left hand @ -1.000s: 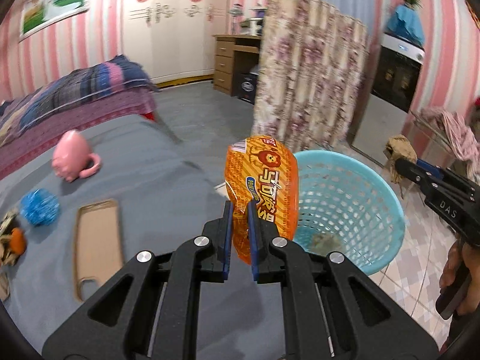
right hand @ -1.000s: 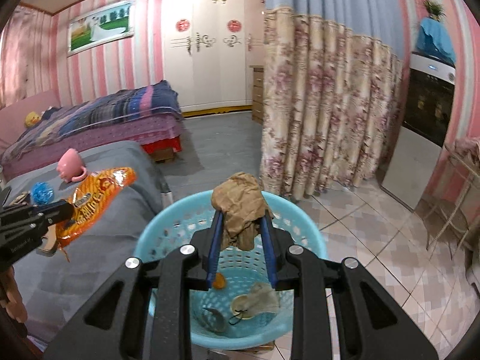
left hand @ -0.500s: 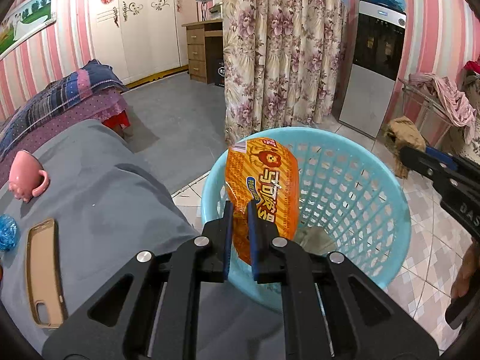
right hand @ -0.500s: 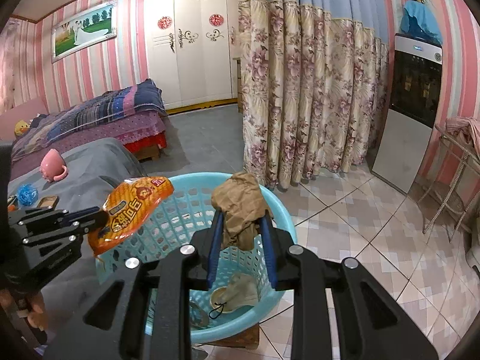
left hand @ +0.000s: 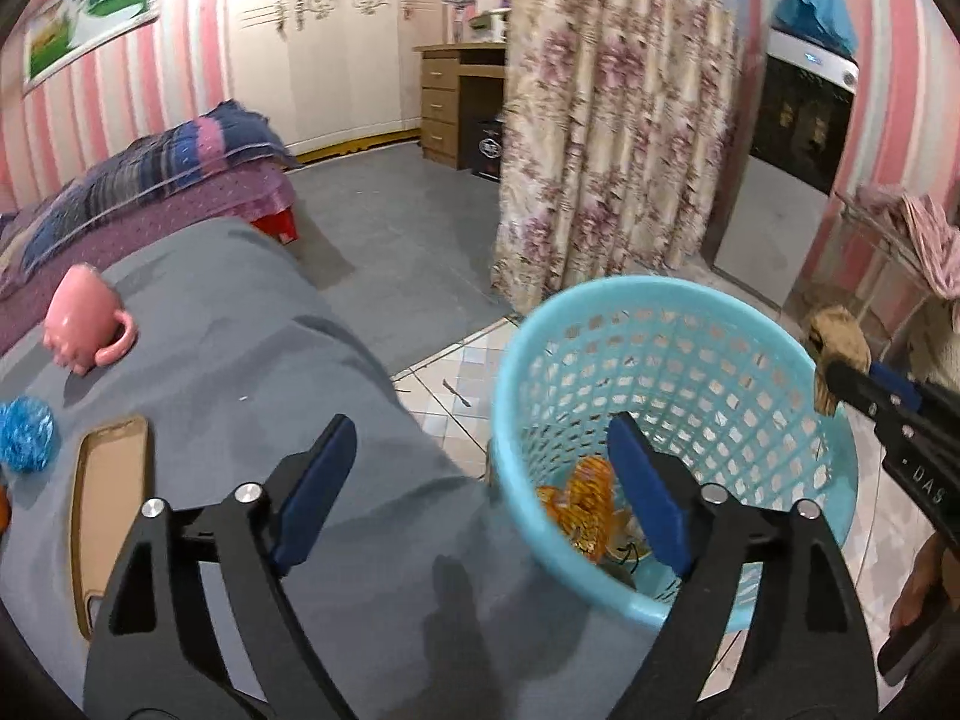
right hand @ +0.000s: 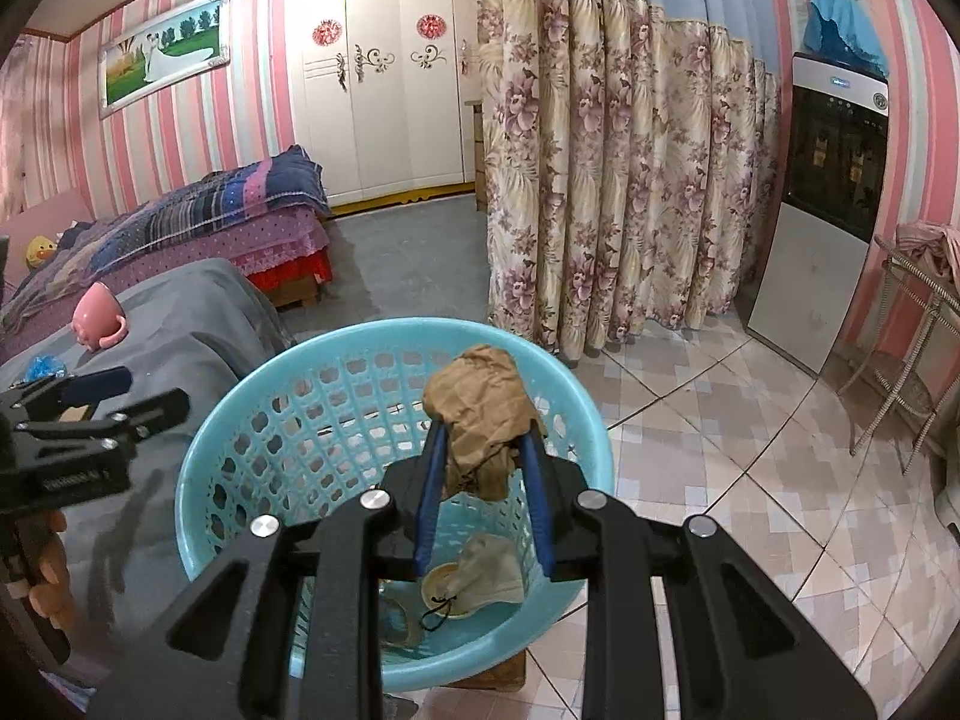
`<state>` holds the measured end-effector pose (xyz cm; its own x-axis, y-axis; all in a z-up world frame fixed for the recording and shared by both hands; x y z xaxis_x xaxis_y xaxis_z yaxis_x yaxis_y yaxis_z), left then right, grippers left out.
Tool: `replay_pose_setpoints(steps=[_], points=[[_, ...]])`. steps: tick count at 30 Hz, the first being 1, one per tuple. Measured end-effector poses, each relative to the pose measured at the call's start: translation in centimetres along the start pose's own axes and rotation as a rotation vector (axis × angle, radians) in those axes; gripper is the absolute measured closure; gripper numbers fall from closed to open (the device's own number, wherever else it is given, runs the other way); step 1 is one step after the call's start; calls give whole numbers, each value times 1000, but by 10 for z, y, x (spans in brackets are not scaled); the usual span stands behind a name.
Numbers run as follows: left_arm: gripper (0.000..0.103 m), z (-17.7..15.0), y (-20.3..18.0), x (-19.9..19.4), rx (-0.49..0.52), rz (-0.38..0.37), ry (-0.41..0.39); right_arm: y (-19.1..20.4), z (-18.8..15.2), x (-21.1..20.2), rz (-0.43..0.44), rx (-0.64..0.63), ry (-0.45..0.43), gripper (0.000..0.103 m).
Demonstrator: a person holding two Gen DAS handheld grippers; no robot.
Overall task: Collect trash
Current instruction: 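Carry the snack bag and brown paper over the blue basket and open both tools, then move both open tools back over the bed toward the remaining trash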
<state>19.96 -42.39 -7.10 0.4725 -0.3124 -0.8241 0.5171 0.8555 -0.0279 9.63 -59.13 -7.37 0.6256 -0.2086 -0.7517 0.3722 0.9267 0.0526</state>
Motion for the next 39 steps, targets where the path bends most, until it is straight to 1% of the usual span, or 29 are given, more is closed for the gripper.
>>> replay_pose_setpoints(steps=[4,6,8,9,11,12,14,15,16,17,18,20,24,28,31,35,39], points=[[14,-4,16,-9,-33,6,-20,8,-2,8,24,14,10,77],[13,-7,21,-13,-38,17,-29,13,-4,13,27,16,17,77],[13,-9,24,-16,-44,21,-33,18,-5,16,27,17,18,74],[13,-10,26,-17,-49,20,-34,21,-5,17,32,18,17,70],[13,-11,32,-19,-61,19,-34,26,-5,19,41,15,13,35],[13,-13,34,-20,-67,18,-35,27,-4,18,29,11,2,32],[13,-14,39,-23,-73,21,-36,29,-5,18,13,3,-5,30],[13,-15,42,-25,-76,23,-37,30,-6,19,4,3,-3,24],[13,-16,45,-26,-80,24,-37,30,-6,19,-10,6,-5,15],[13,-17,47,-27,-84,23,-36,29,-6,19,-20,9,-8,10],[13,-18,48,-28,-87,23,-35,29,-8,18,-39,15,-14,9],[13,-21,53,-31,-94,26,-36,29,-10,19,-48,22,-11,8],[12,-27,67,-39,-110,37,-43,33,-11,21,-46,24,6,7],[12,-33,85,-52,-137,46,-53,43,-6,15,-42,16,-9,7],[10,-40,101,-63,-153,61,-64,55,-2,8,-30,12,-30,7],[7,-52,129,-80,-179,106,-76,79,1,4,-10,-8,-43,7],[7,-68,165,-91,-233,136,-68,117,5,3,30,-52,-45,7]])
Point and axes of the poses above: each gripper's, at about its wrist camera, not at the fingertips, and x roughly the way its jaws point, y to its left, z to its top, the point moved 9 cm from there along x, roughly the way its jaws point, and after that the axes turned 15 degrees about y, right-handed, at the moved point
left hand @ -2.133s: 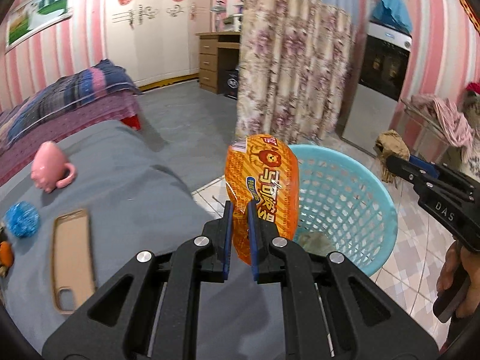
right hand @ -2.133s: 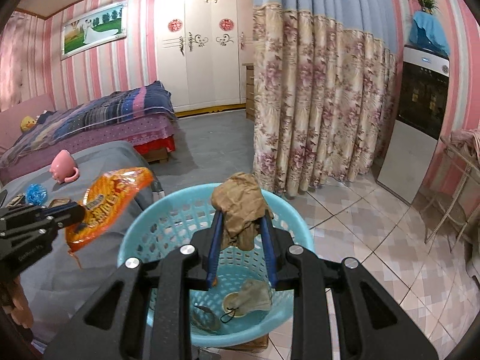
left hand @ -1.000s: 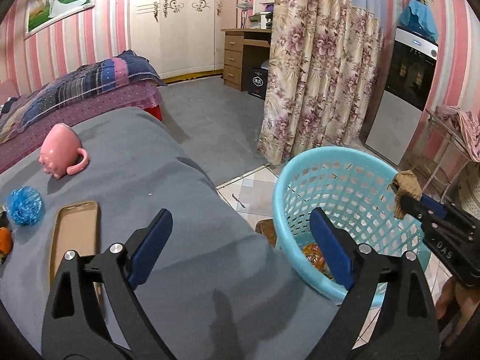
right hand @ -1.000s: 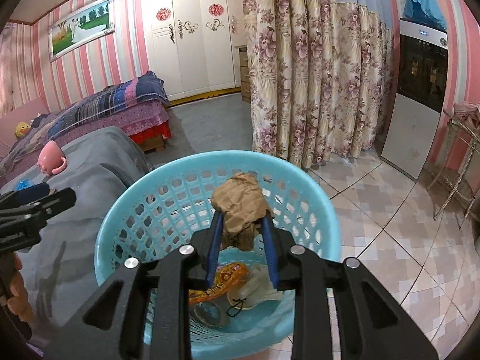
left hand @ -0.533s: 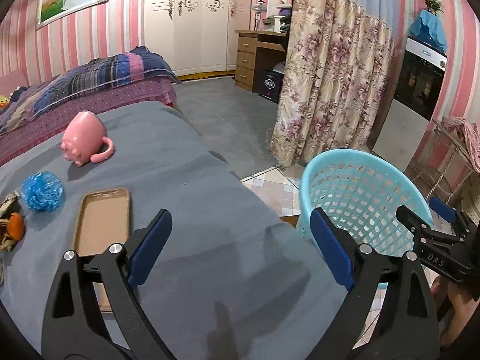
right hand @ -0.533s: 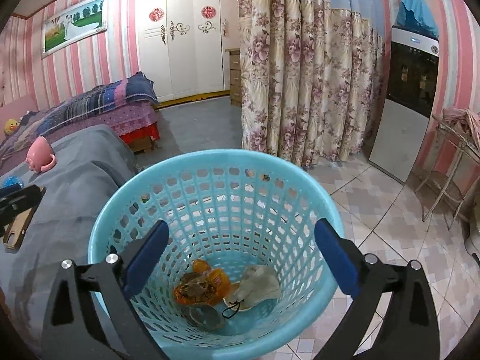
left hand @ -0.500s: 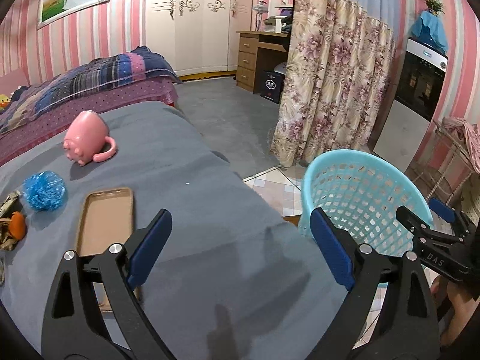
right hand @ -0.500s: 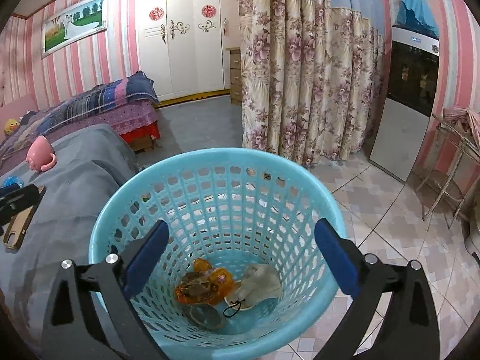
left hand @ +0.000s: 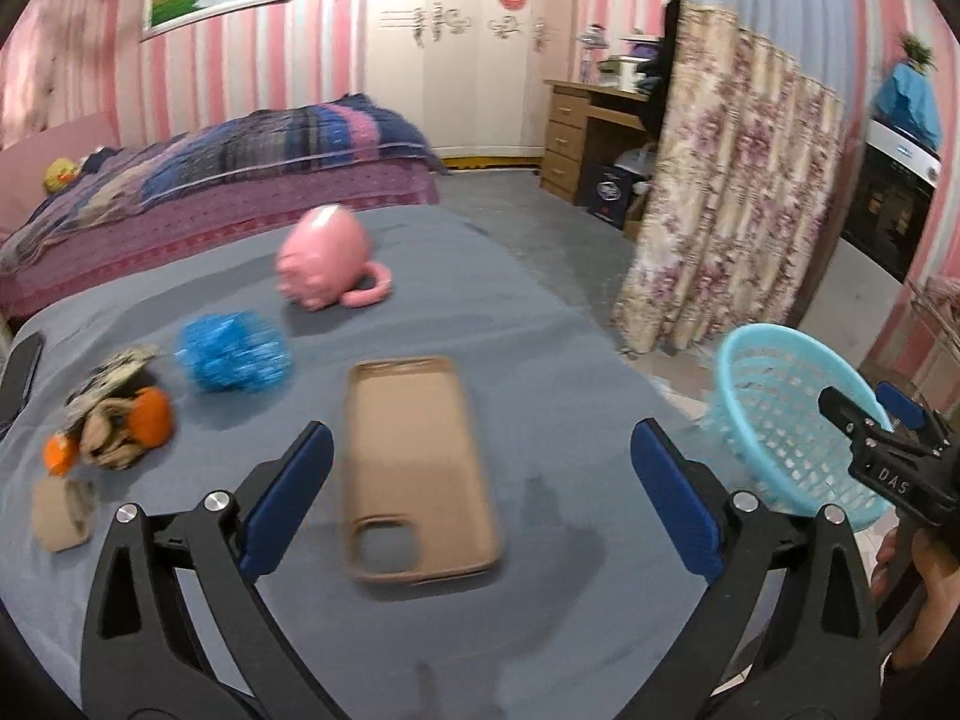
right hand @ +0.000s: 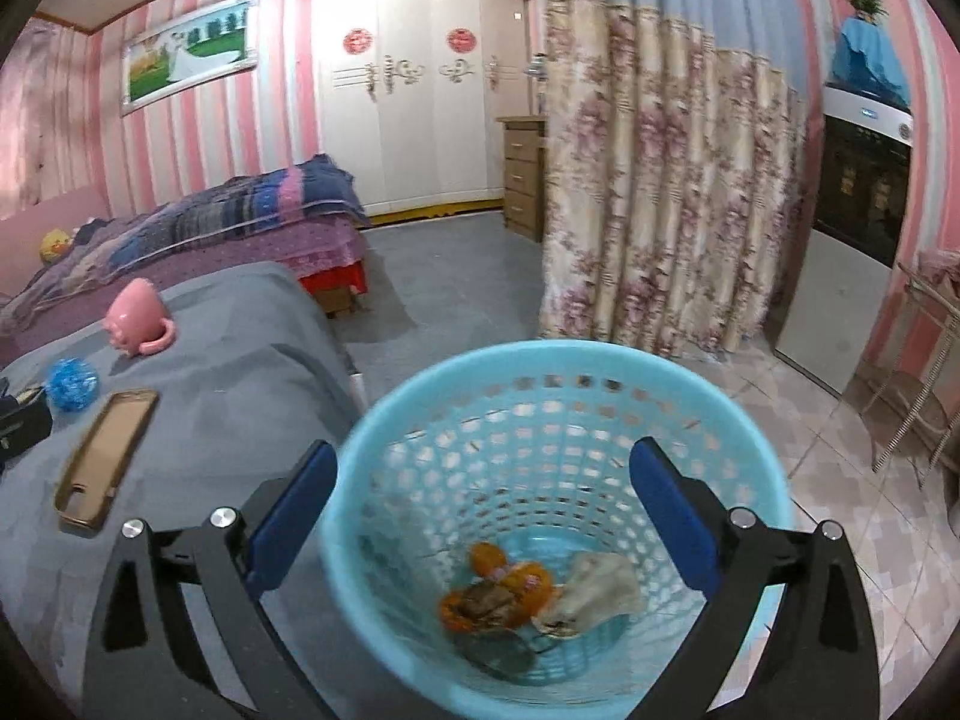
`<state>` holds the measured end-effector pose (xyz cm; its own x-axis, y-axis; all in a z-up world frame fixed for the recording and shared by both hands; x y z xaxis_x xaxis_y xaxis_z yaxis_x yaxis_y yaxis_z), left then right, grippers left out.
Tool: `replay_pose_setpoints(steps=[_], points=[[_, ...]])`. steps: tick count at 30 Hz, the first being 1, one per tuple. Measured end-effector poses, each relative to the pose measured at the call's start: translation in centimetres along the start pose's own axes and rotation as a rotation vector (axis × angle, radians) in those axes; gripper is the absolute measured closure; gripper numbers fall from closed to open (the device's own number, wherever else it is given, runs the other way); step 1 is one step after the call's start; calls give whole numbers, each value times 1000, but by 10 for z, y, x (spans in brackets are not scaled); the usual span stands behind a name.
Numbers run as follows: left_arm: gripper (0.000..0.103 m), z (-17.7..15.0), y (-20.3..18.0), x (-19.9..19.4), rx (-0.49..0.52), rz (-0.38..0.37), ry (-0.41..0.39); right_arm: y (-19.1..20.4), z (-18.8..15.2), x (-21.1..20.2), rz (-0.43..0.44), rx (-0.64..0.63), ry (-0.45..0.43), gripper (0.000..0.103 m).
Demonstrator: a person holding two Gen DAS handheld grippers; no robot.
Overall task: Collect trash
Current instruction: 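Move both open tools back over the bed toward the remaining trash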
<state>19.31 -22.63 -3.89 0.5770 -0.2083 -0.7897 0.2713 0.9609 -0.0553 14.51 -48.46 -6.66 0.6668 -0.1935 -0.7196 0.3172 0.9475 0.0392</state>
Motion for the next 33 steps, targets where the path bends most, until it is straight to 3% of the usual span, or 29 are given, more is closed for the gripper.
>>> replay_pose_setpoints(steps=[13,22,33], points=[[6,-29,139,-22,-137,138,8,110,10,-8,119,-91,-4,7],[6,-62,229,-19,-297,218,42,178,7,-2,155,-180,14,7],[6,-89,293,0,-482,188,123,235,4,6,180,-255,31,5]])
Point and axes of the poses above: each gripper's, at about its wrist camera, not at the fingertips, and x roughly the way its jaws point, y to its left, z to its top, the point moved 9 cm from there along x, roughly the way its jaws point, and after that the axes turned 15 degrees about y, right-handed, at the moved point
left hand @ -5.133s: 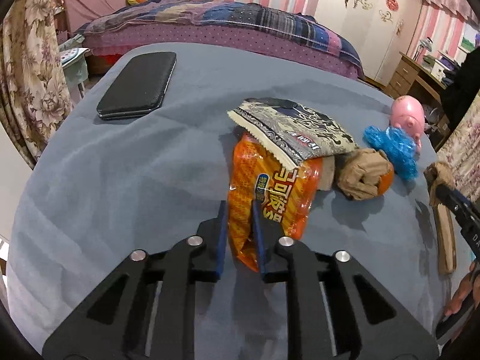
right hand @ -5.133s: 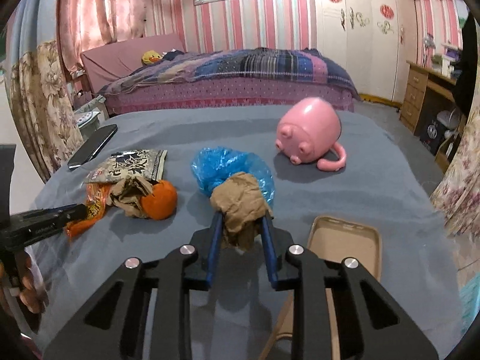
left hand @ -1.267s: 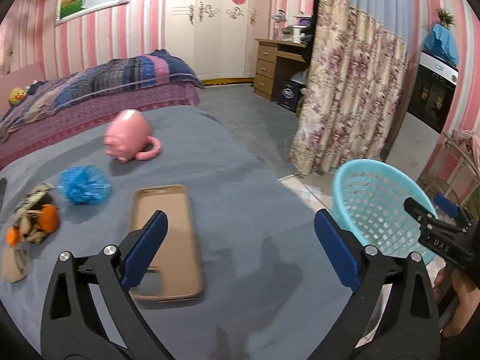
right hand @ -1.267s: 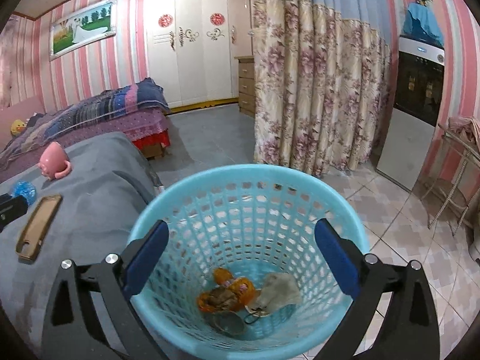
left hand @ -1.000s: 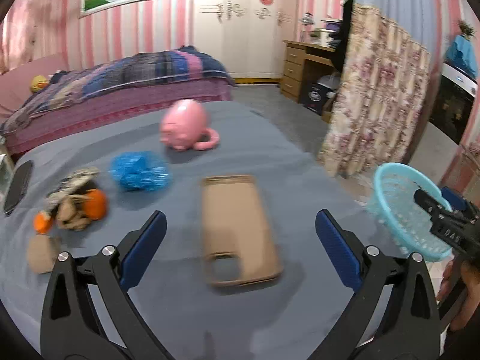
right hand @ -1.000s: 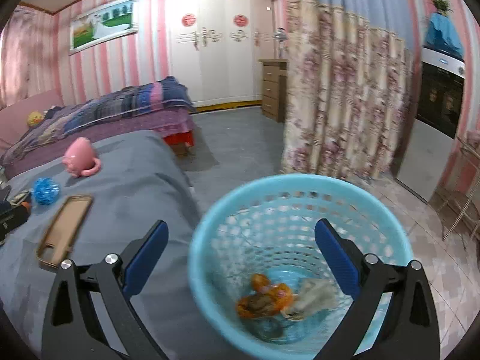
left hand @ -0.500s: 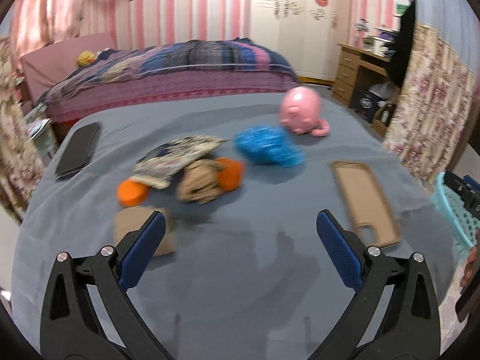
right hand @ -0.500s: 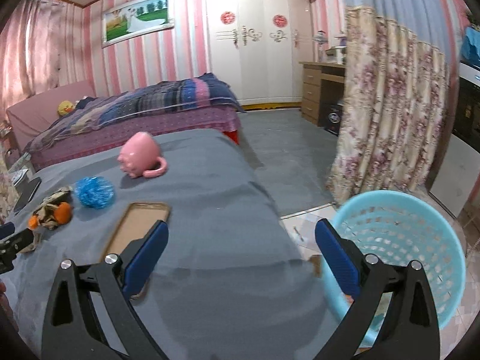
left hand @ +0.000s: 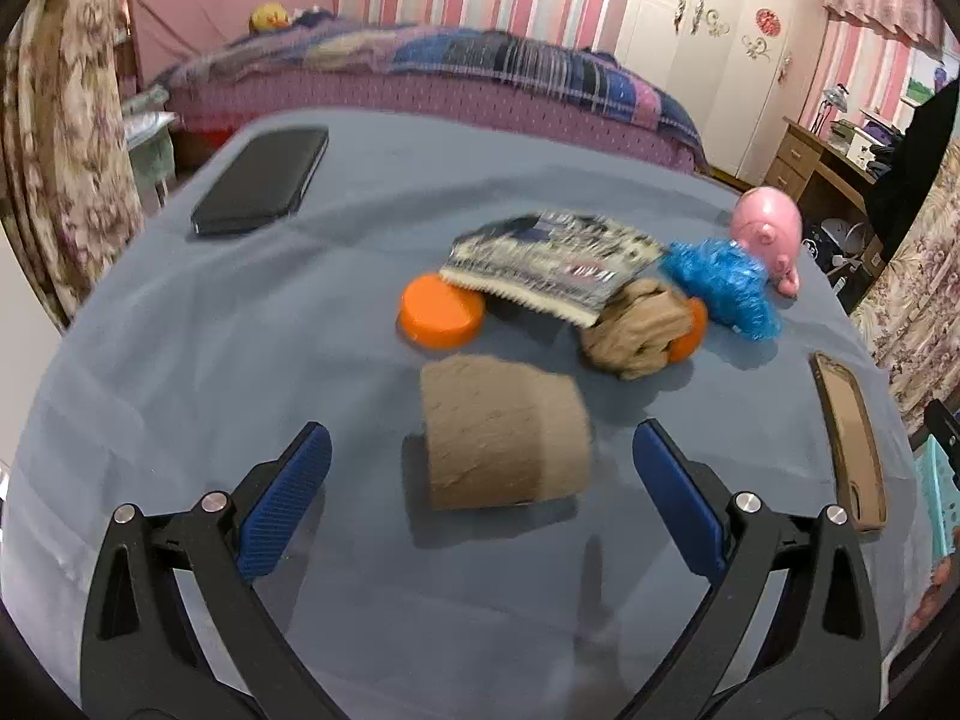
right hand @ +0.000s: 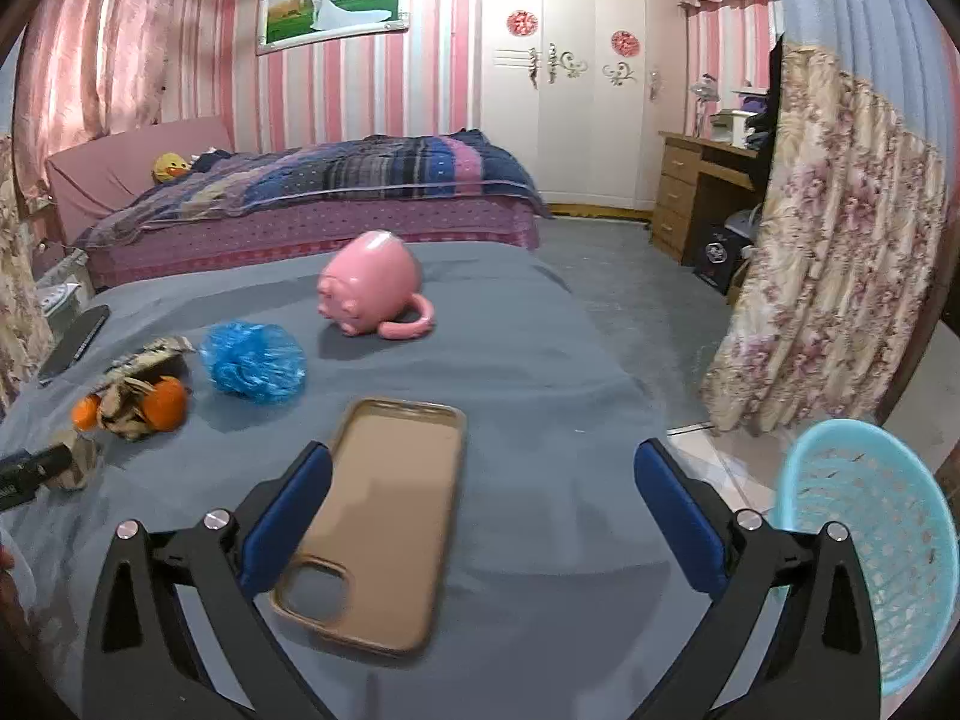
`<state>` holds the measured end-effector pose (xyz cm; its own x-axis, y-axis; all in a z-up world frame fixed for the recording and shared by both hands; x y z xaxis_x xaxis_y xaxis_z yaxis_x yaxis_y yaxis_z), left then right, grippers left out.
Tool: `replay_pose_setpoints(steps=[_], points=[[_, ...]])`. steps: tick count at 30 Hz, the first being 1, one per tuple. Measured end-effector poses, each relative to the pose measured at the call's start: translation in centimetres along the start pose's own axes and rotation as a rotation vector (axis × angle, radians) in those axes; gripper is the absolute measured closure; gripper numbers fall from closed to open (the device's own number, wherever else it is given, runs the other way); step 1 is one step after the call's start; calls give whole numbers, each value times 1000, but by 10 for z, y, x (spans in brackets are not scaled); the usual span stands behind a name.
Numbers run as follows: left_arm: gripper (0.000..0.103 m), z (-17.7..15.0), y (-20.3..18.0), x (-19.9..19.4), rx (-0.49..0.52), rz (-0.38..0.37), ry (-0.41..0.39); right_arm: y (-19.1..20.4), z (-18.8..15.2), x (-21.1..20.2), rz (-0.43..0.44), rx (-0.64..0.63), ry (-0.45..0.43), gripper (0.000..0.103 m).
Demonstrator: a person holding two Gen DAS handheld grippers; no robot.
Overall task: Collect trash
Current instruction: 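Move both open tools back over the bed toward the remaining trash, then grasp the brown cardboard roll with the left tool while the right grasps the blue plastic bag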
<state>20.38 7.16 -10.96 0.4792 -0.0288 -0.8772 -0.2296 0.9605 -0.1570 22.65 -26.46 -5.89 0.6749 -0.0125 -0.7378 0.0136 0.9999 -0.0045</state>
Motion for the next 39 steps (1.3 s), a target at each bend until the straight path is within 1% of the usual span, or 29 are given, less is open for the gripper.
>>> replay_pose_setpoints(steps=[4,6,8,9,10,11,14,18,24,27,31,33,34,35,37,39], points=[[7,-3,3,10,5,23,44,22,3,9,31,-19,16,5],[15,-1,2,11,4,10,42,33,5,12,38,-41,16,5],[29,0,0,14,16,3,49,42,7,14,44,-59,17,5],[34,0,-3,15,30,-4,50,48,9,16,51,-72,18,5],[47,0,-7,14,49,-11,46,52,9,16,56,-78,20,5],[49,1,-10,12,62,-9,43,57,11,18,65,-87,22,5],[49,2,-13,4,88,38,4,71,14,23,85,-104,30,5],[49,13,-8,-8,73,50,-51,92,20,34,92,-145,43,5],[49,21,10,-7,43,88,-58,129,32,55,116,-203,89,5],[49,23,20,-6,19,92,-57,145,38,65,134,-219,110,6],[49,26,36,-4,-19,98,-55,166,41,82,162,-243,154,24],[49,28,42,-3,-38,93,-46,173,43,90,176,-244,174,29],[49,28,44,-2,-45,93,-43,176,42,94,179,-245,181,38],[49,28,46,-2,-50,90,-41,179,41,99,187,-247,196,51],[49,29,48,-3,-52,89,-43,183,39,104,212,-252,217,63],[49,30,48,-5,-51,93,-44,184,37,102,220,-261,206,68]])
Point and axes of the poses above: each gripper's, at about its wrist camera, not at the fingertips, and x roughly the way its jaws point, y to its left, z to its top, the point moved 9 cm from there along x, roughly the way its jaws point, and after that the axes turned 15 degrees about y, right-handed, at the moved point
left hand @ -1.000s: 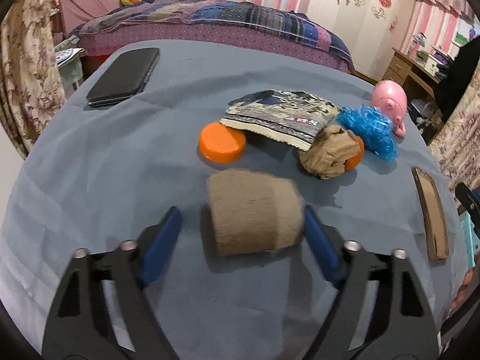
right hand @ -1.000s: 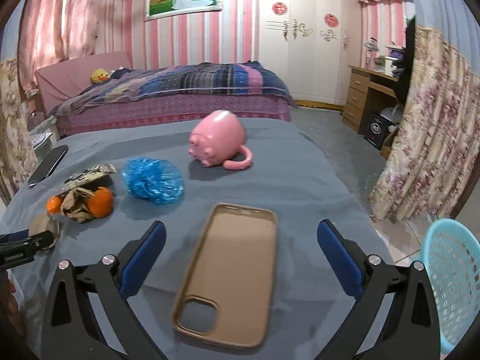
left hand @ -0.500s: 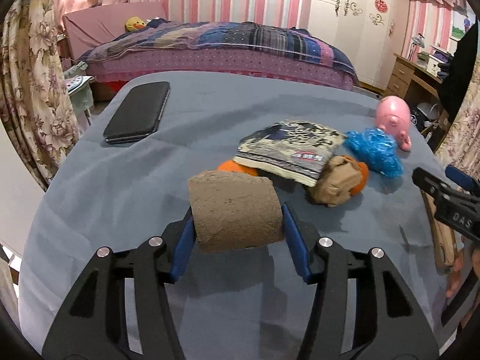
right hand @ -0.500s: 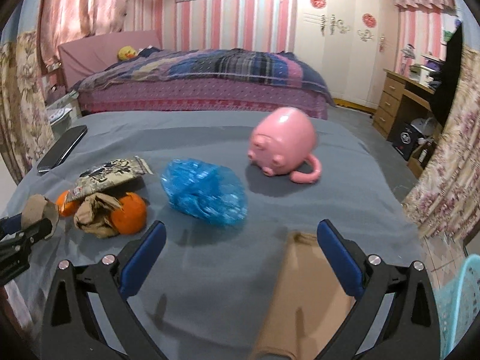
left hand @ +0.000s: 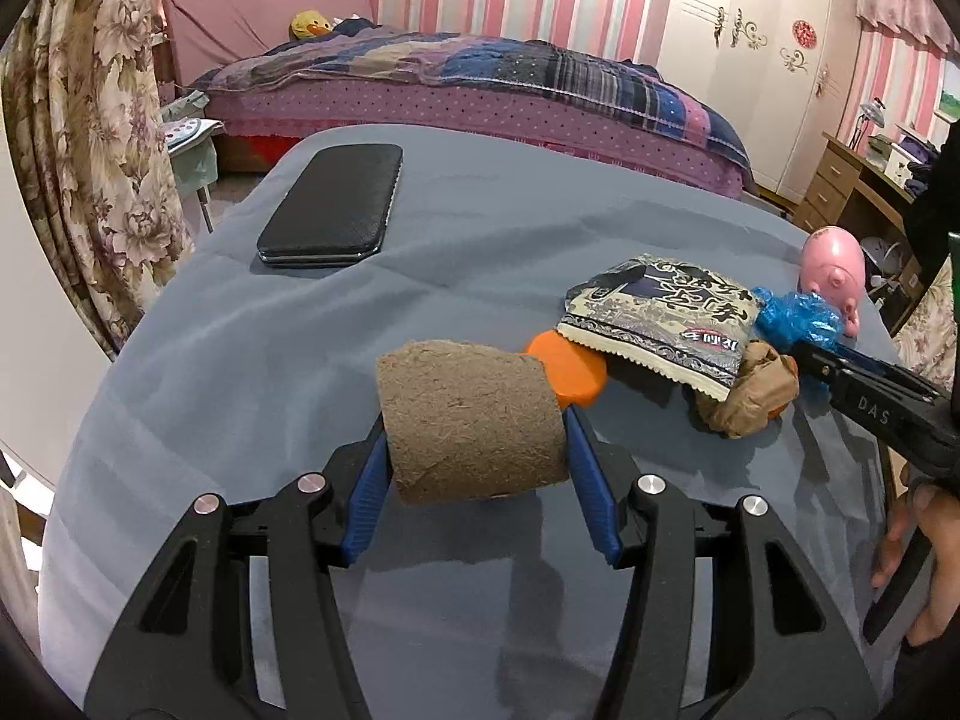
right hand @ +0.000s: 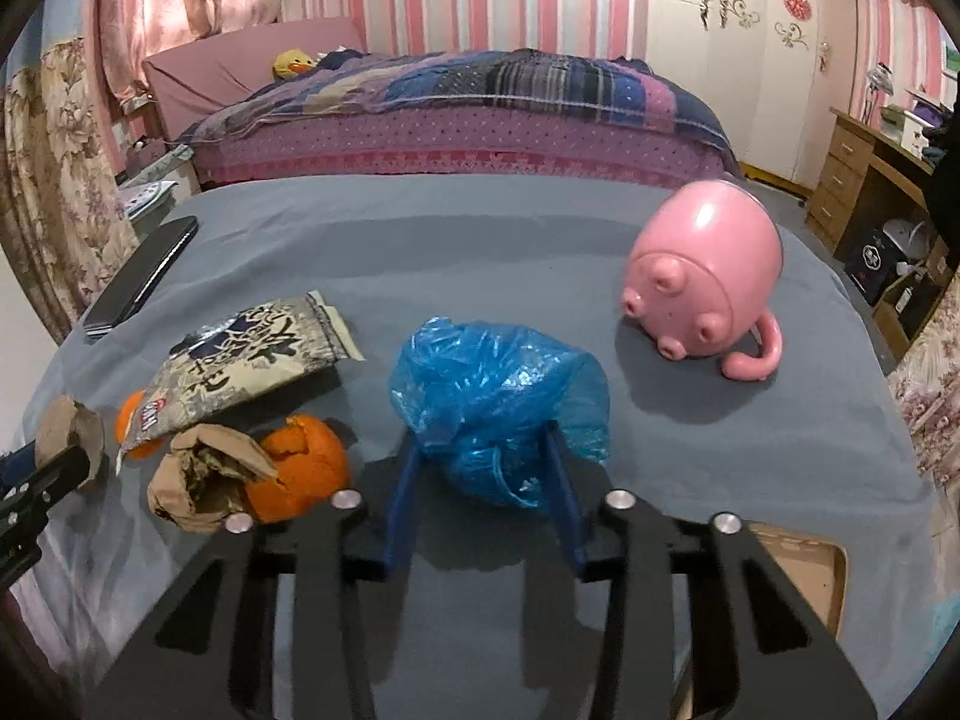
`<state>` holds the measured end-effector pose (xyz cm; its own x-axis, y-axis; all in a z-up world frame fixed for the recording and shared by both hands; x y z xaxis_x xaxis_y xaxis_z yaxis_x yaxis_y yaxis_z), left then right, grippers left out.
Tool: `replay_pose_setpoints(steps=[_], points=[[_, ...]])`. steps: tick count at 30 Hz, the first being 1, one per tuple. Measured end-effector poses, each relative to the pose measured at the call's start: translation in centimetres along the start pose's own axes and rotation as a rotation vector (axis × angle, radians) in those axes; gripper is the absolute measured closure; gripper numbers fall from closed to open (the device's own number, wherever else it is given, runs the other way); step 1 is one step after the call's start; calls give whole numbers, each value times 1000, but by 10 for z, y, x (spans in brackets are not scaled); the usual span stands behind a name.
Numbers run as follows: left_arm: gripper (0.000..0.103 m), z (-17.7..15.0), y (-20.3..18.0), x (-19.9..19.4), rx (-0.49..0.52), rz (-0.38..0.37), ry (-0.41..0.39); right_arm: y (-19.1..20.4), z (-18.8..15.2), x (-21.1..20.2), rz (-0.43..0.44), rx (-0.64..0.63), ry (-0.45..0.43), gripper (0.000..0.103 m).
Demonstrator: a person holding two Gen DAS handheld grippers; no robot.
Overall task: Collect trash
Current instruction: 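Grasp the brown cardboard roll with the left tool while the right grasps the blue plastic bag, then carry the cardboard roll and blue bag over the blue basket and open both tools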
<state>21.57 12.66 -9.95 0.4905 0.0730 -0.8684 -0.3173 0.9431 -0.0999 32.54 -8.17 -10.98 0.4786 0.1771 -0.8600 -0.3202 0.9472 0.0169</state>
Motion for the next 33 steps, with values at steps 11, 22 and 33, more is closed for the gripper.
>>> replay_pose_setpoints(steps=[11,22,33], points=[[49,-4,-16,-15,41,4,-40,-37,-31,-82,-85,-23,-141,71],[49,-36,-101,-49,199,-80,-83,-125,-101,-146,-157,113,-169,71],[49,-68,-203,-91,304,-221,-95,-207,-158,-196,-235,225,-206,71]])
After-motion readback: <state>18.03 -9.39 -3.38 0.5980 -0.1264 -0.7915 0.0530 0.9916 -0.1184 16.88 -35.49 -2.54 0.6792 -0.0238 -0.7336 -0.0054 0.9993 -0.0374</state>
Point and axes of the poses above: each gripper's, at about its wrist camera, not at the fingertips, and x roughly the way its jaws point, y to its left, z to its top, the point moved 9 cm from there along x, roughly the way its jaws point, and after that the axes turned 15 degrees about y, right-handed, at the moved point
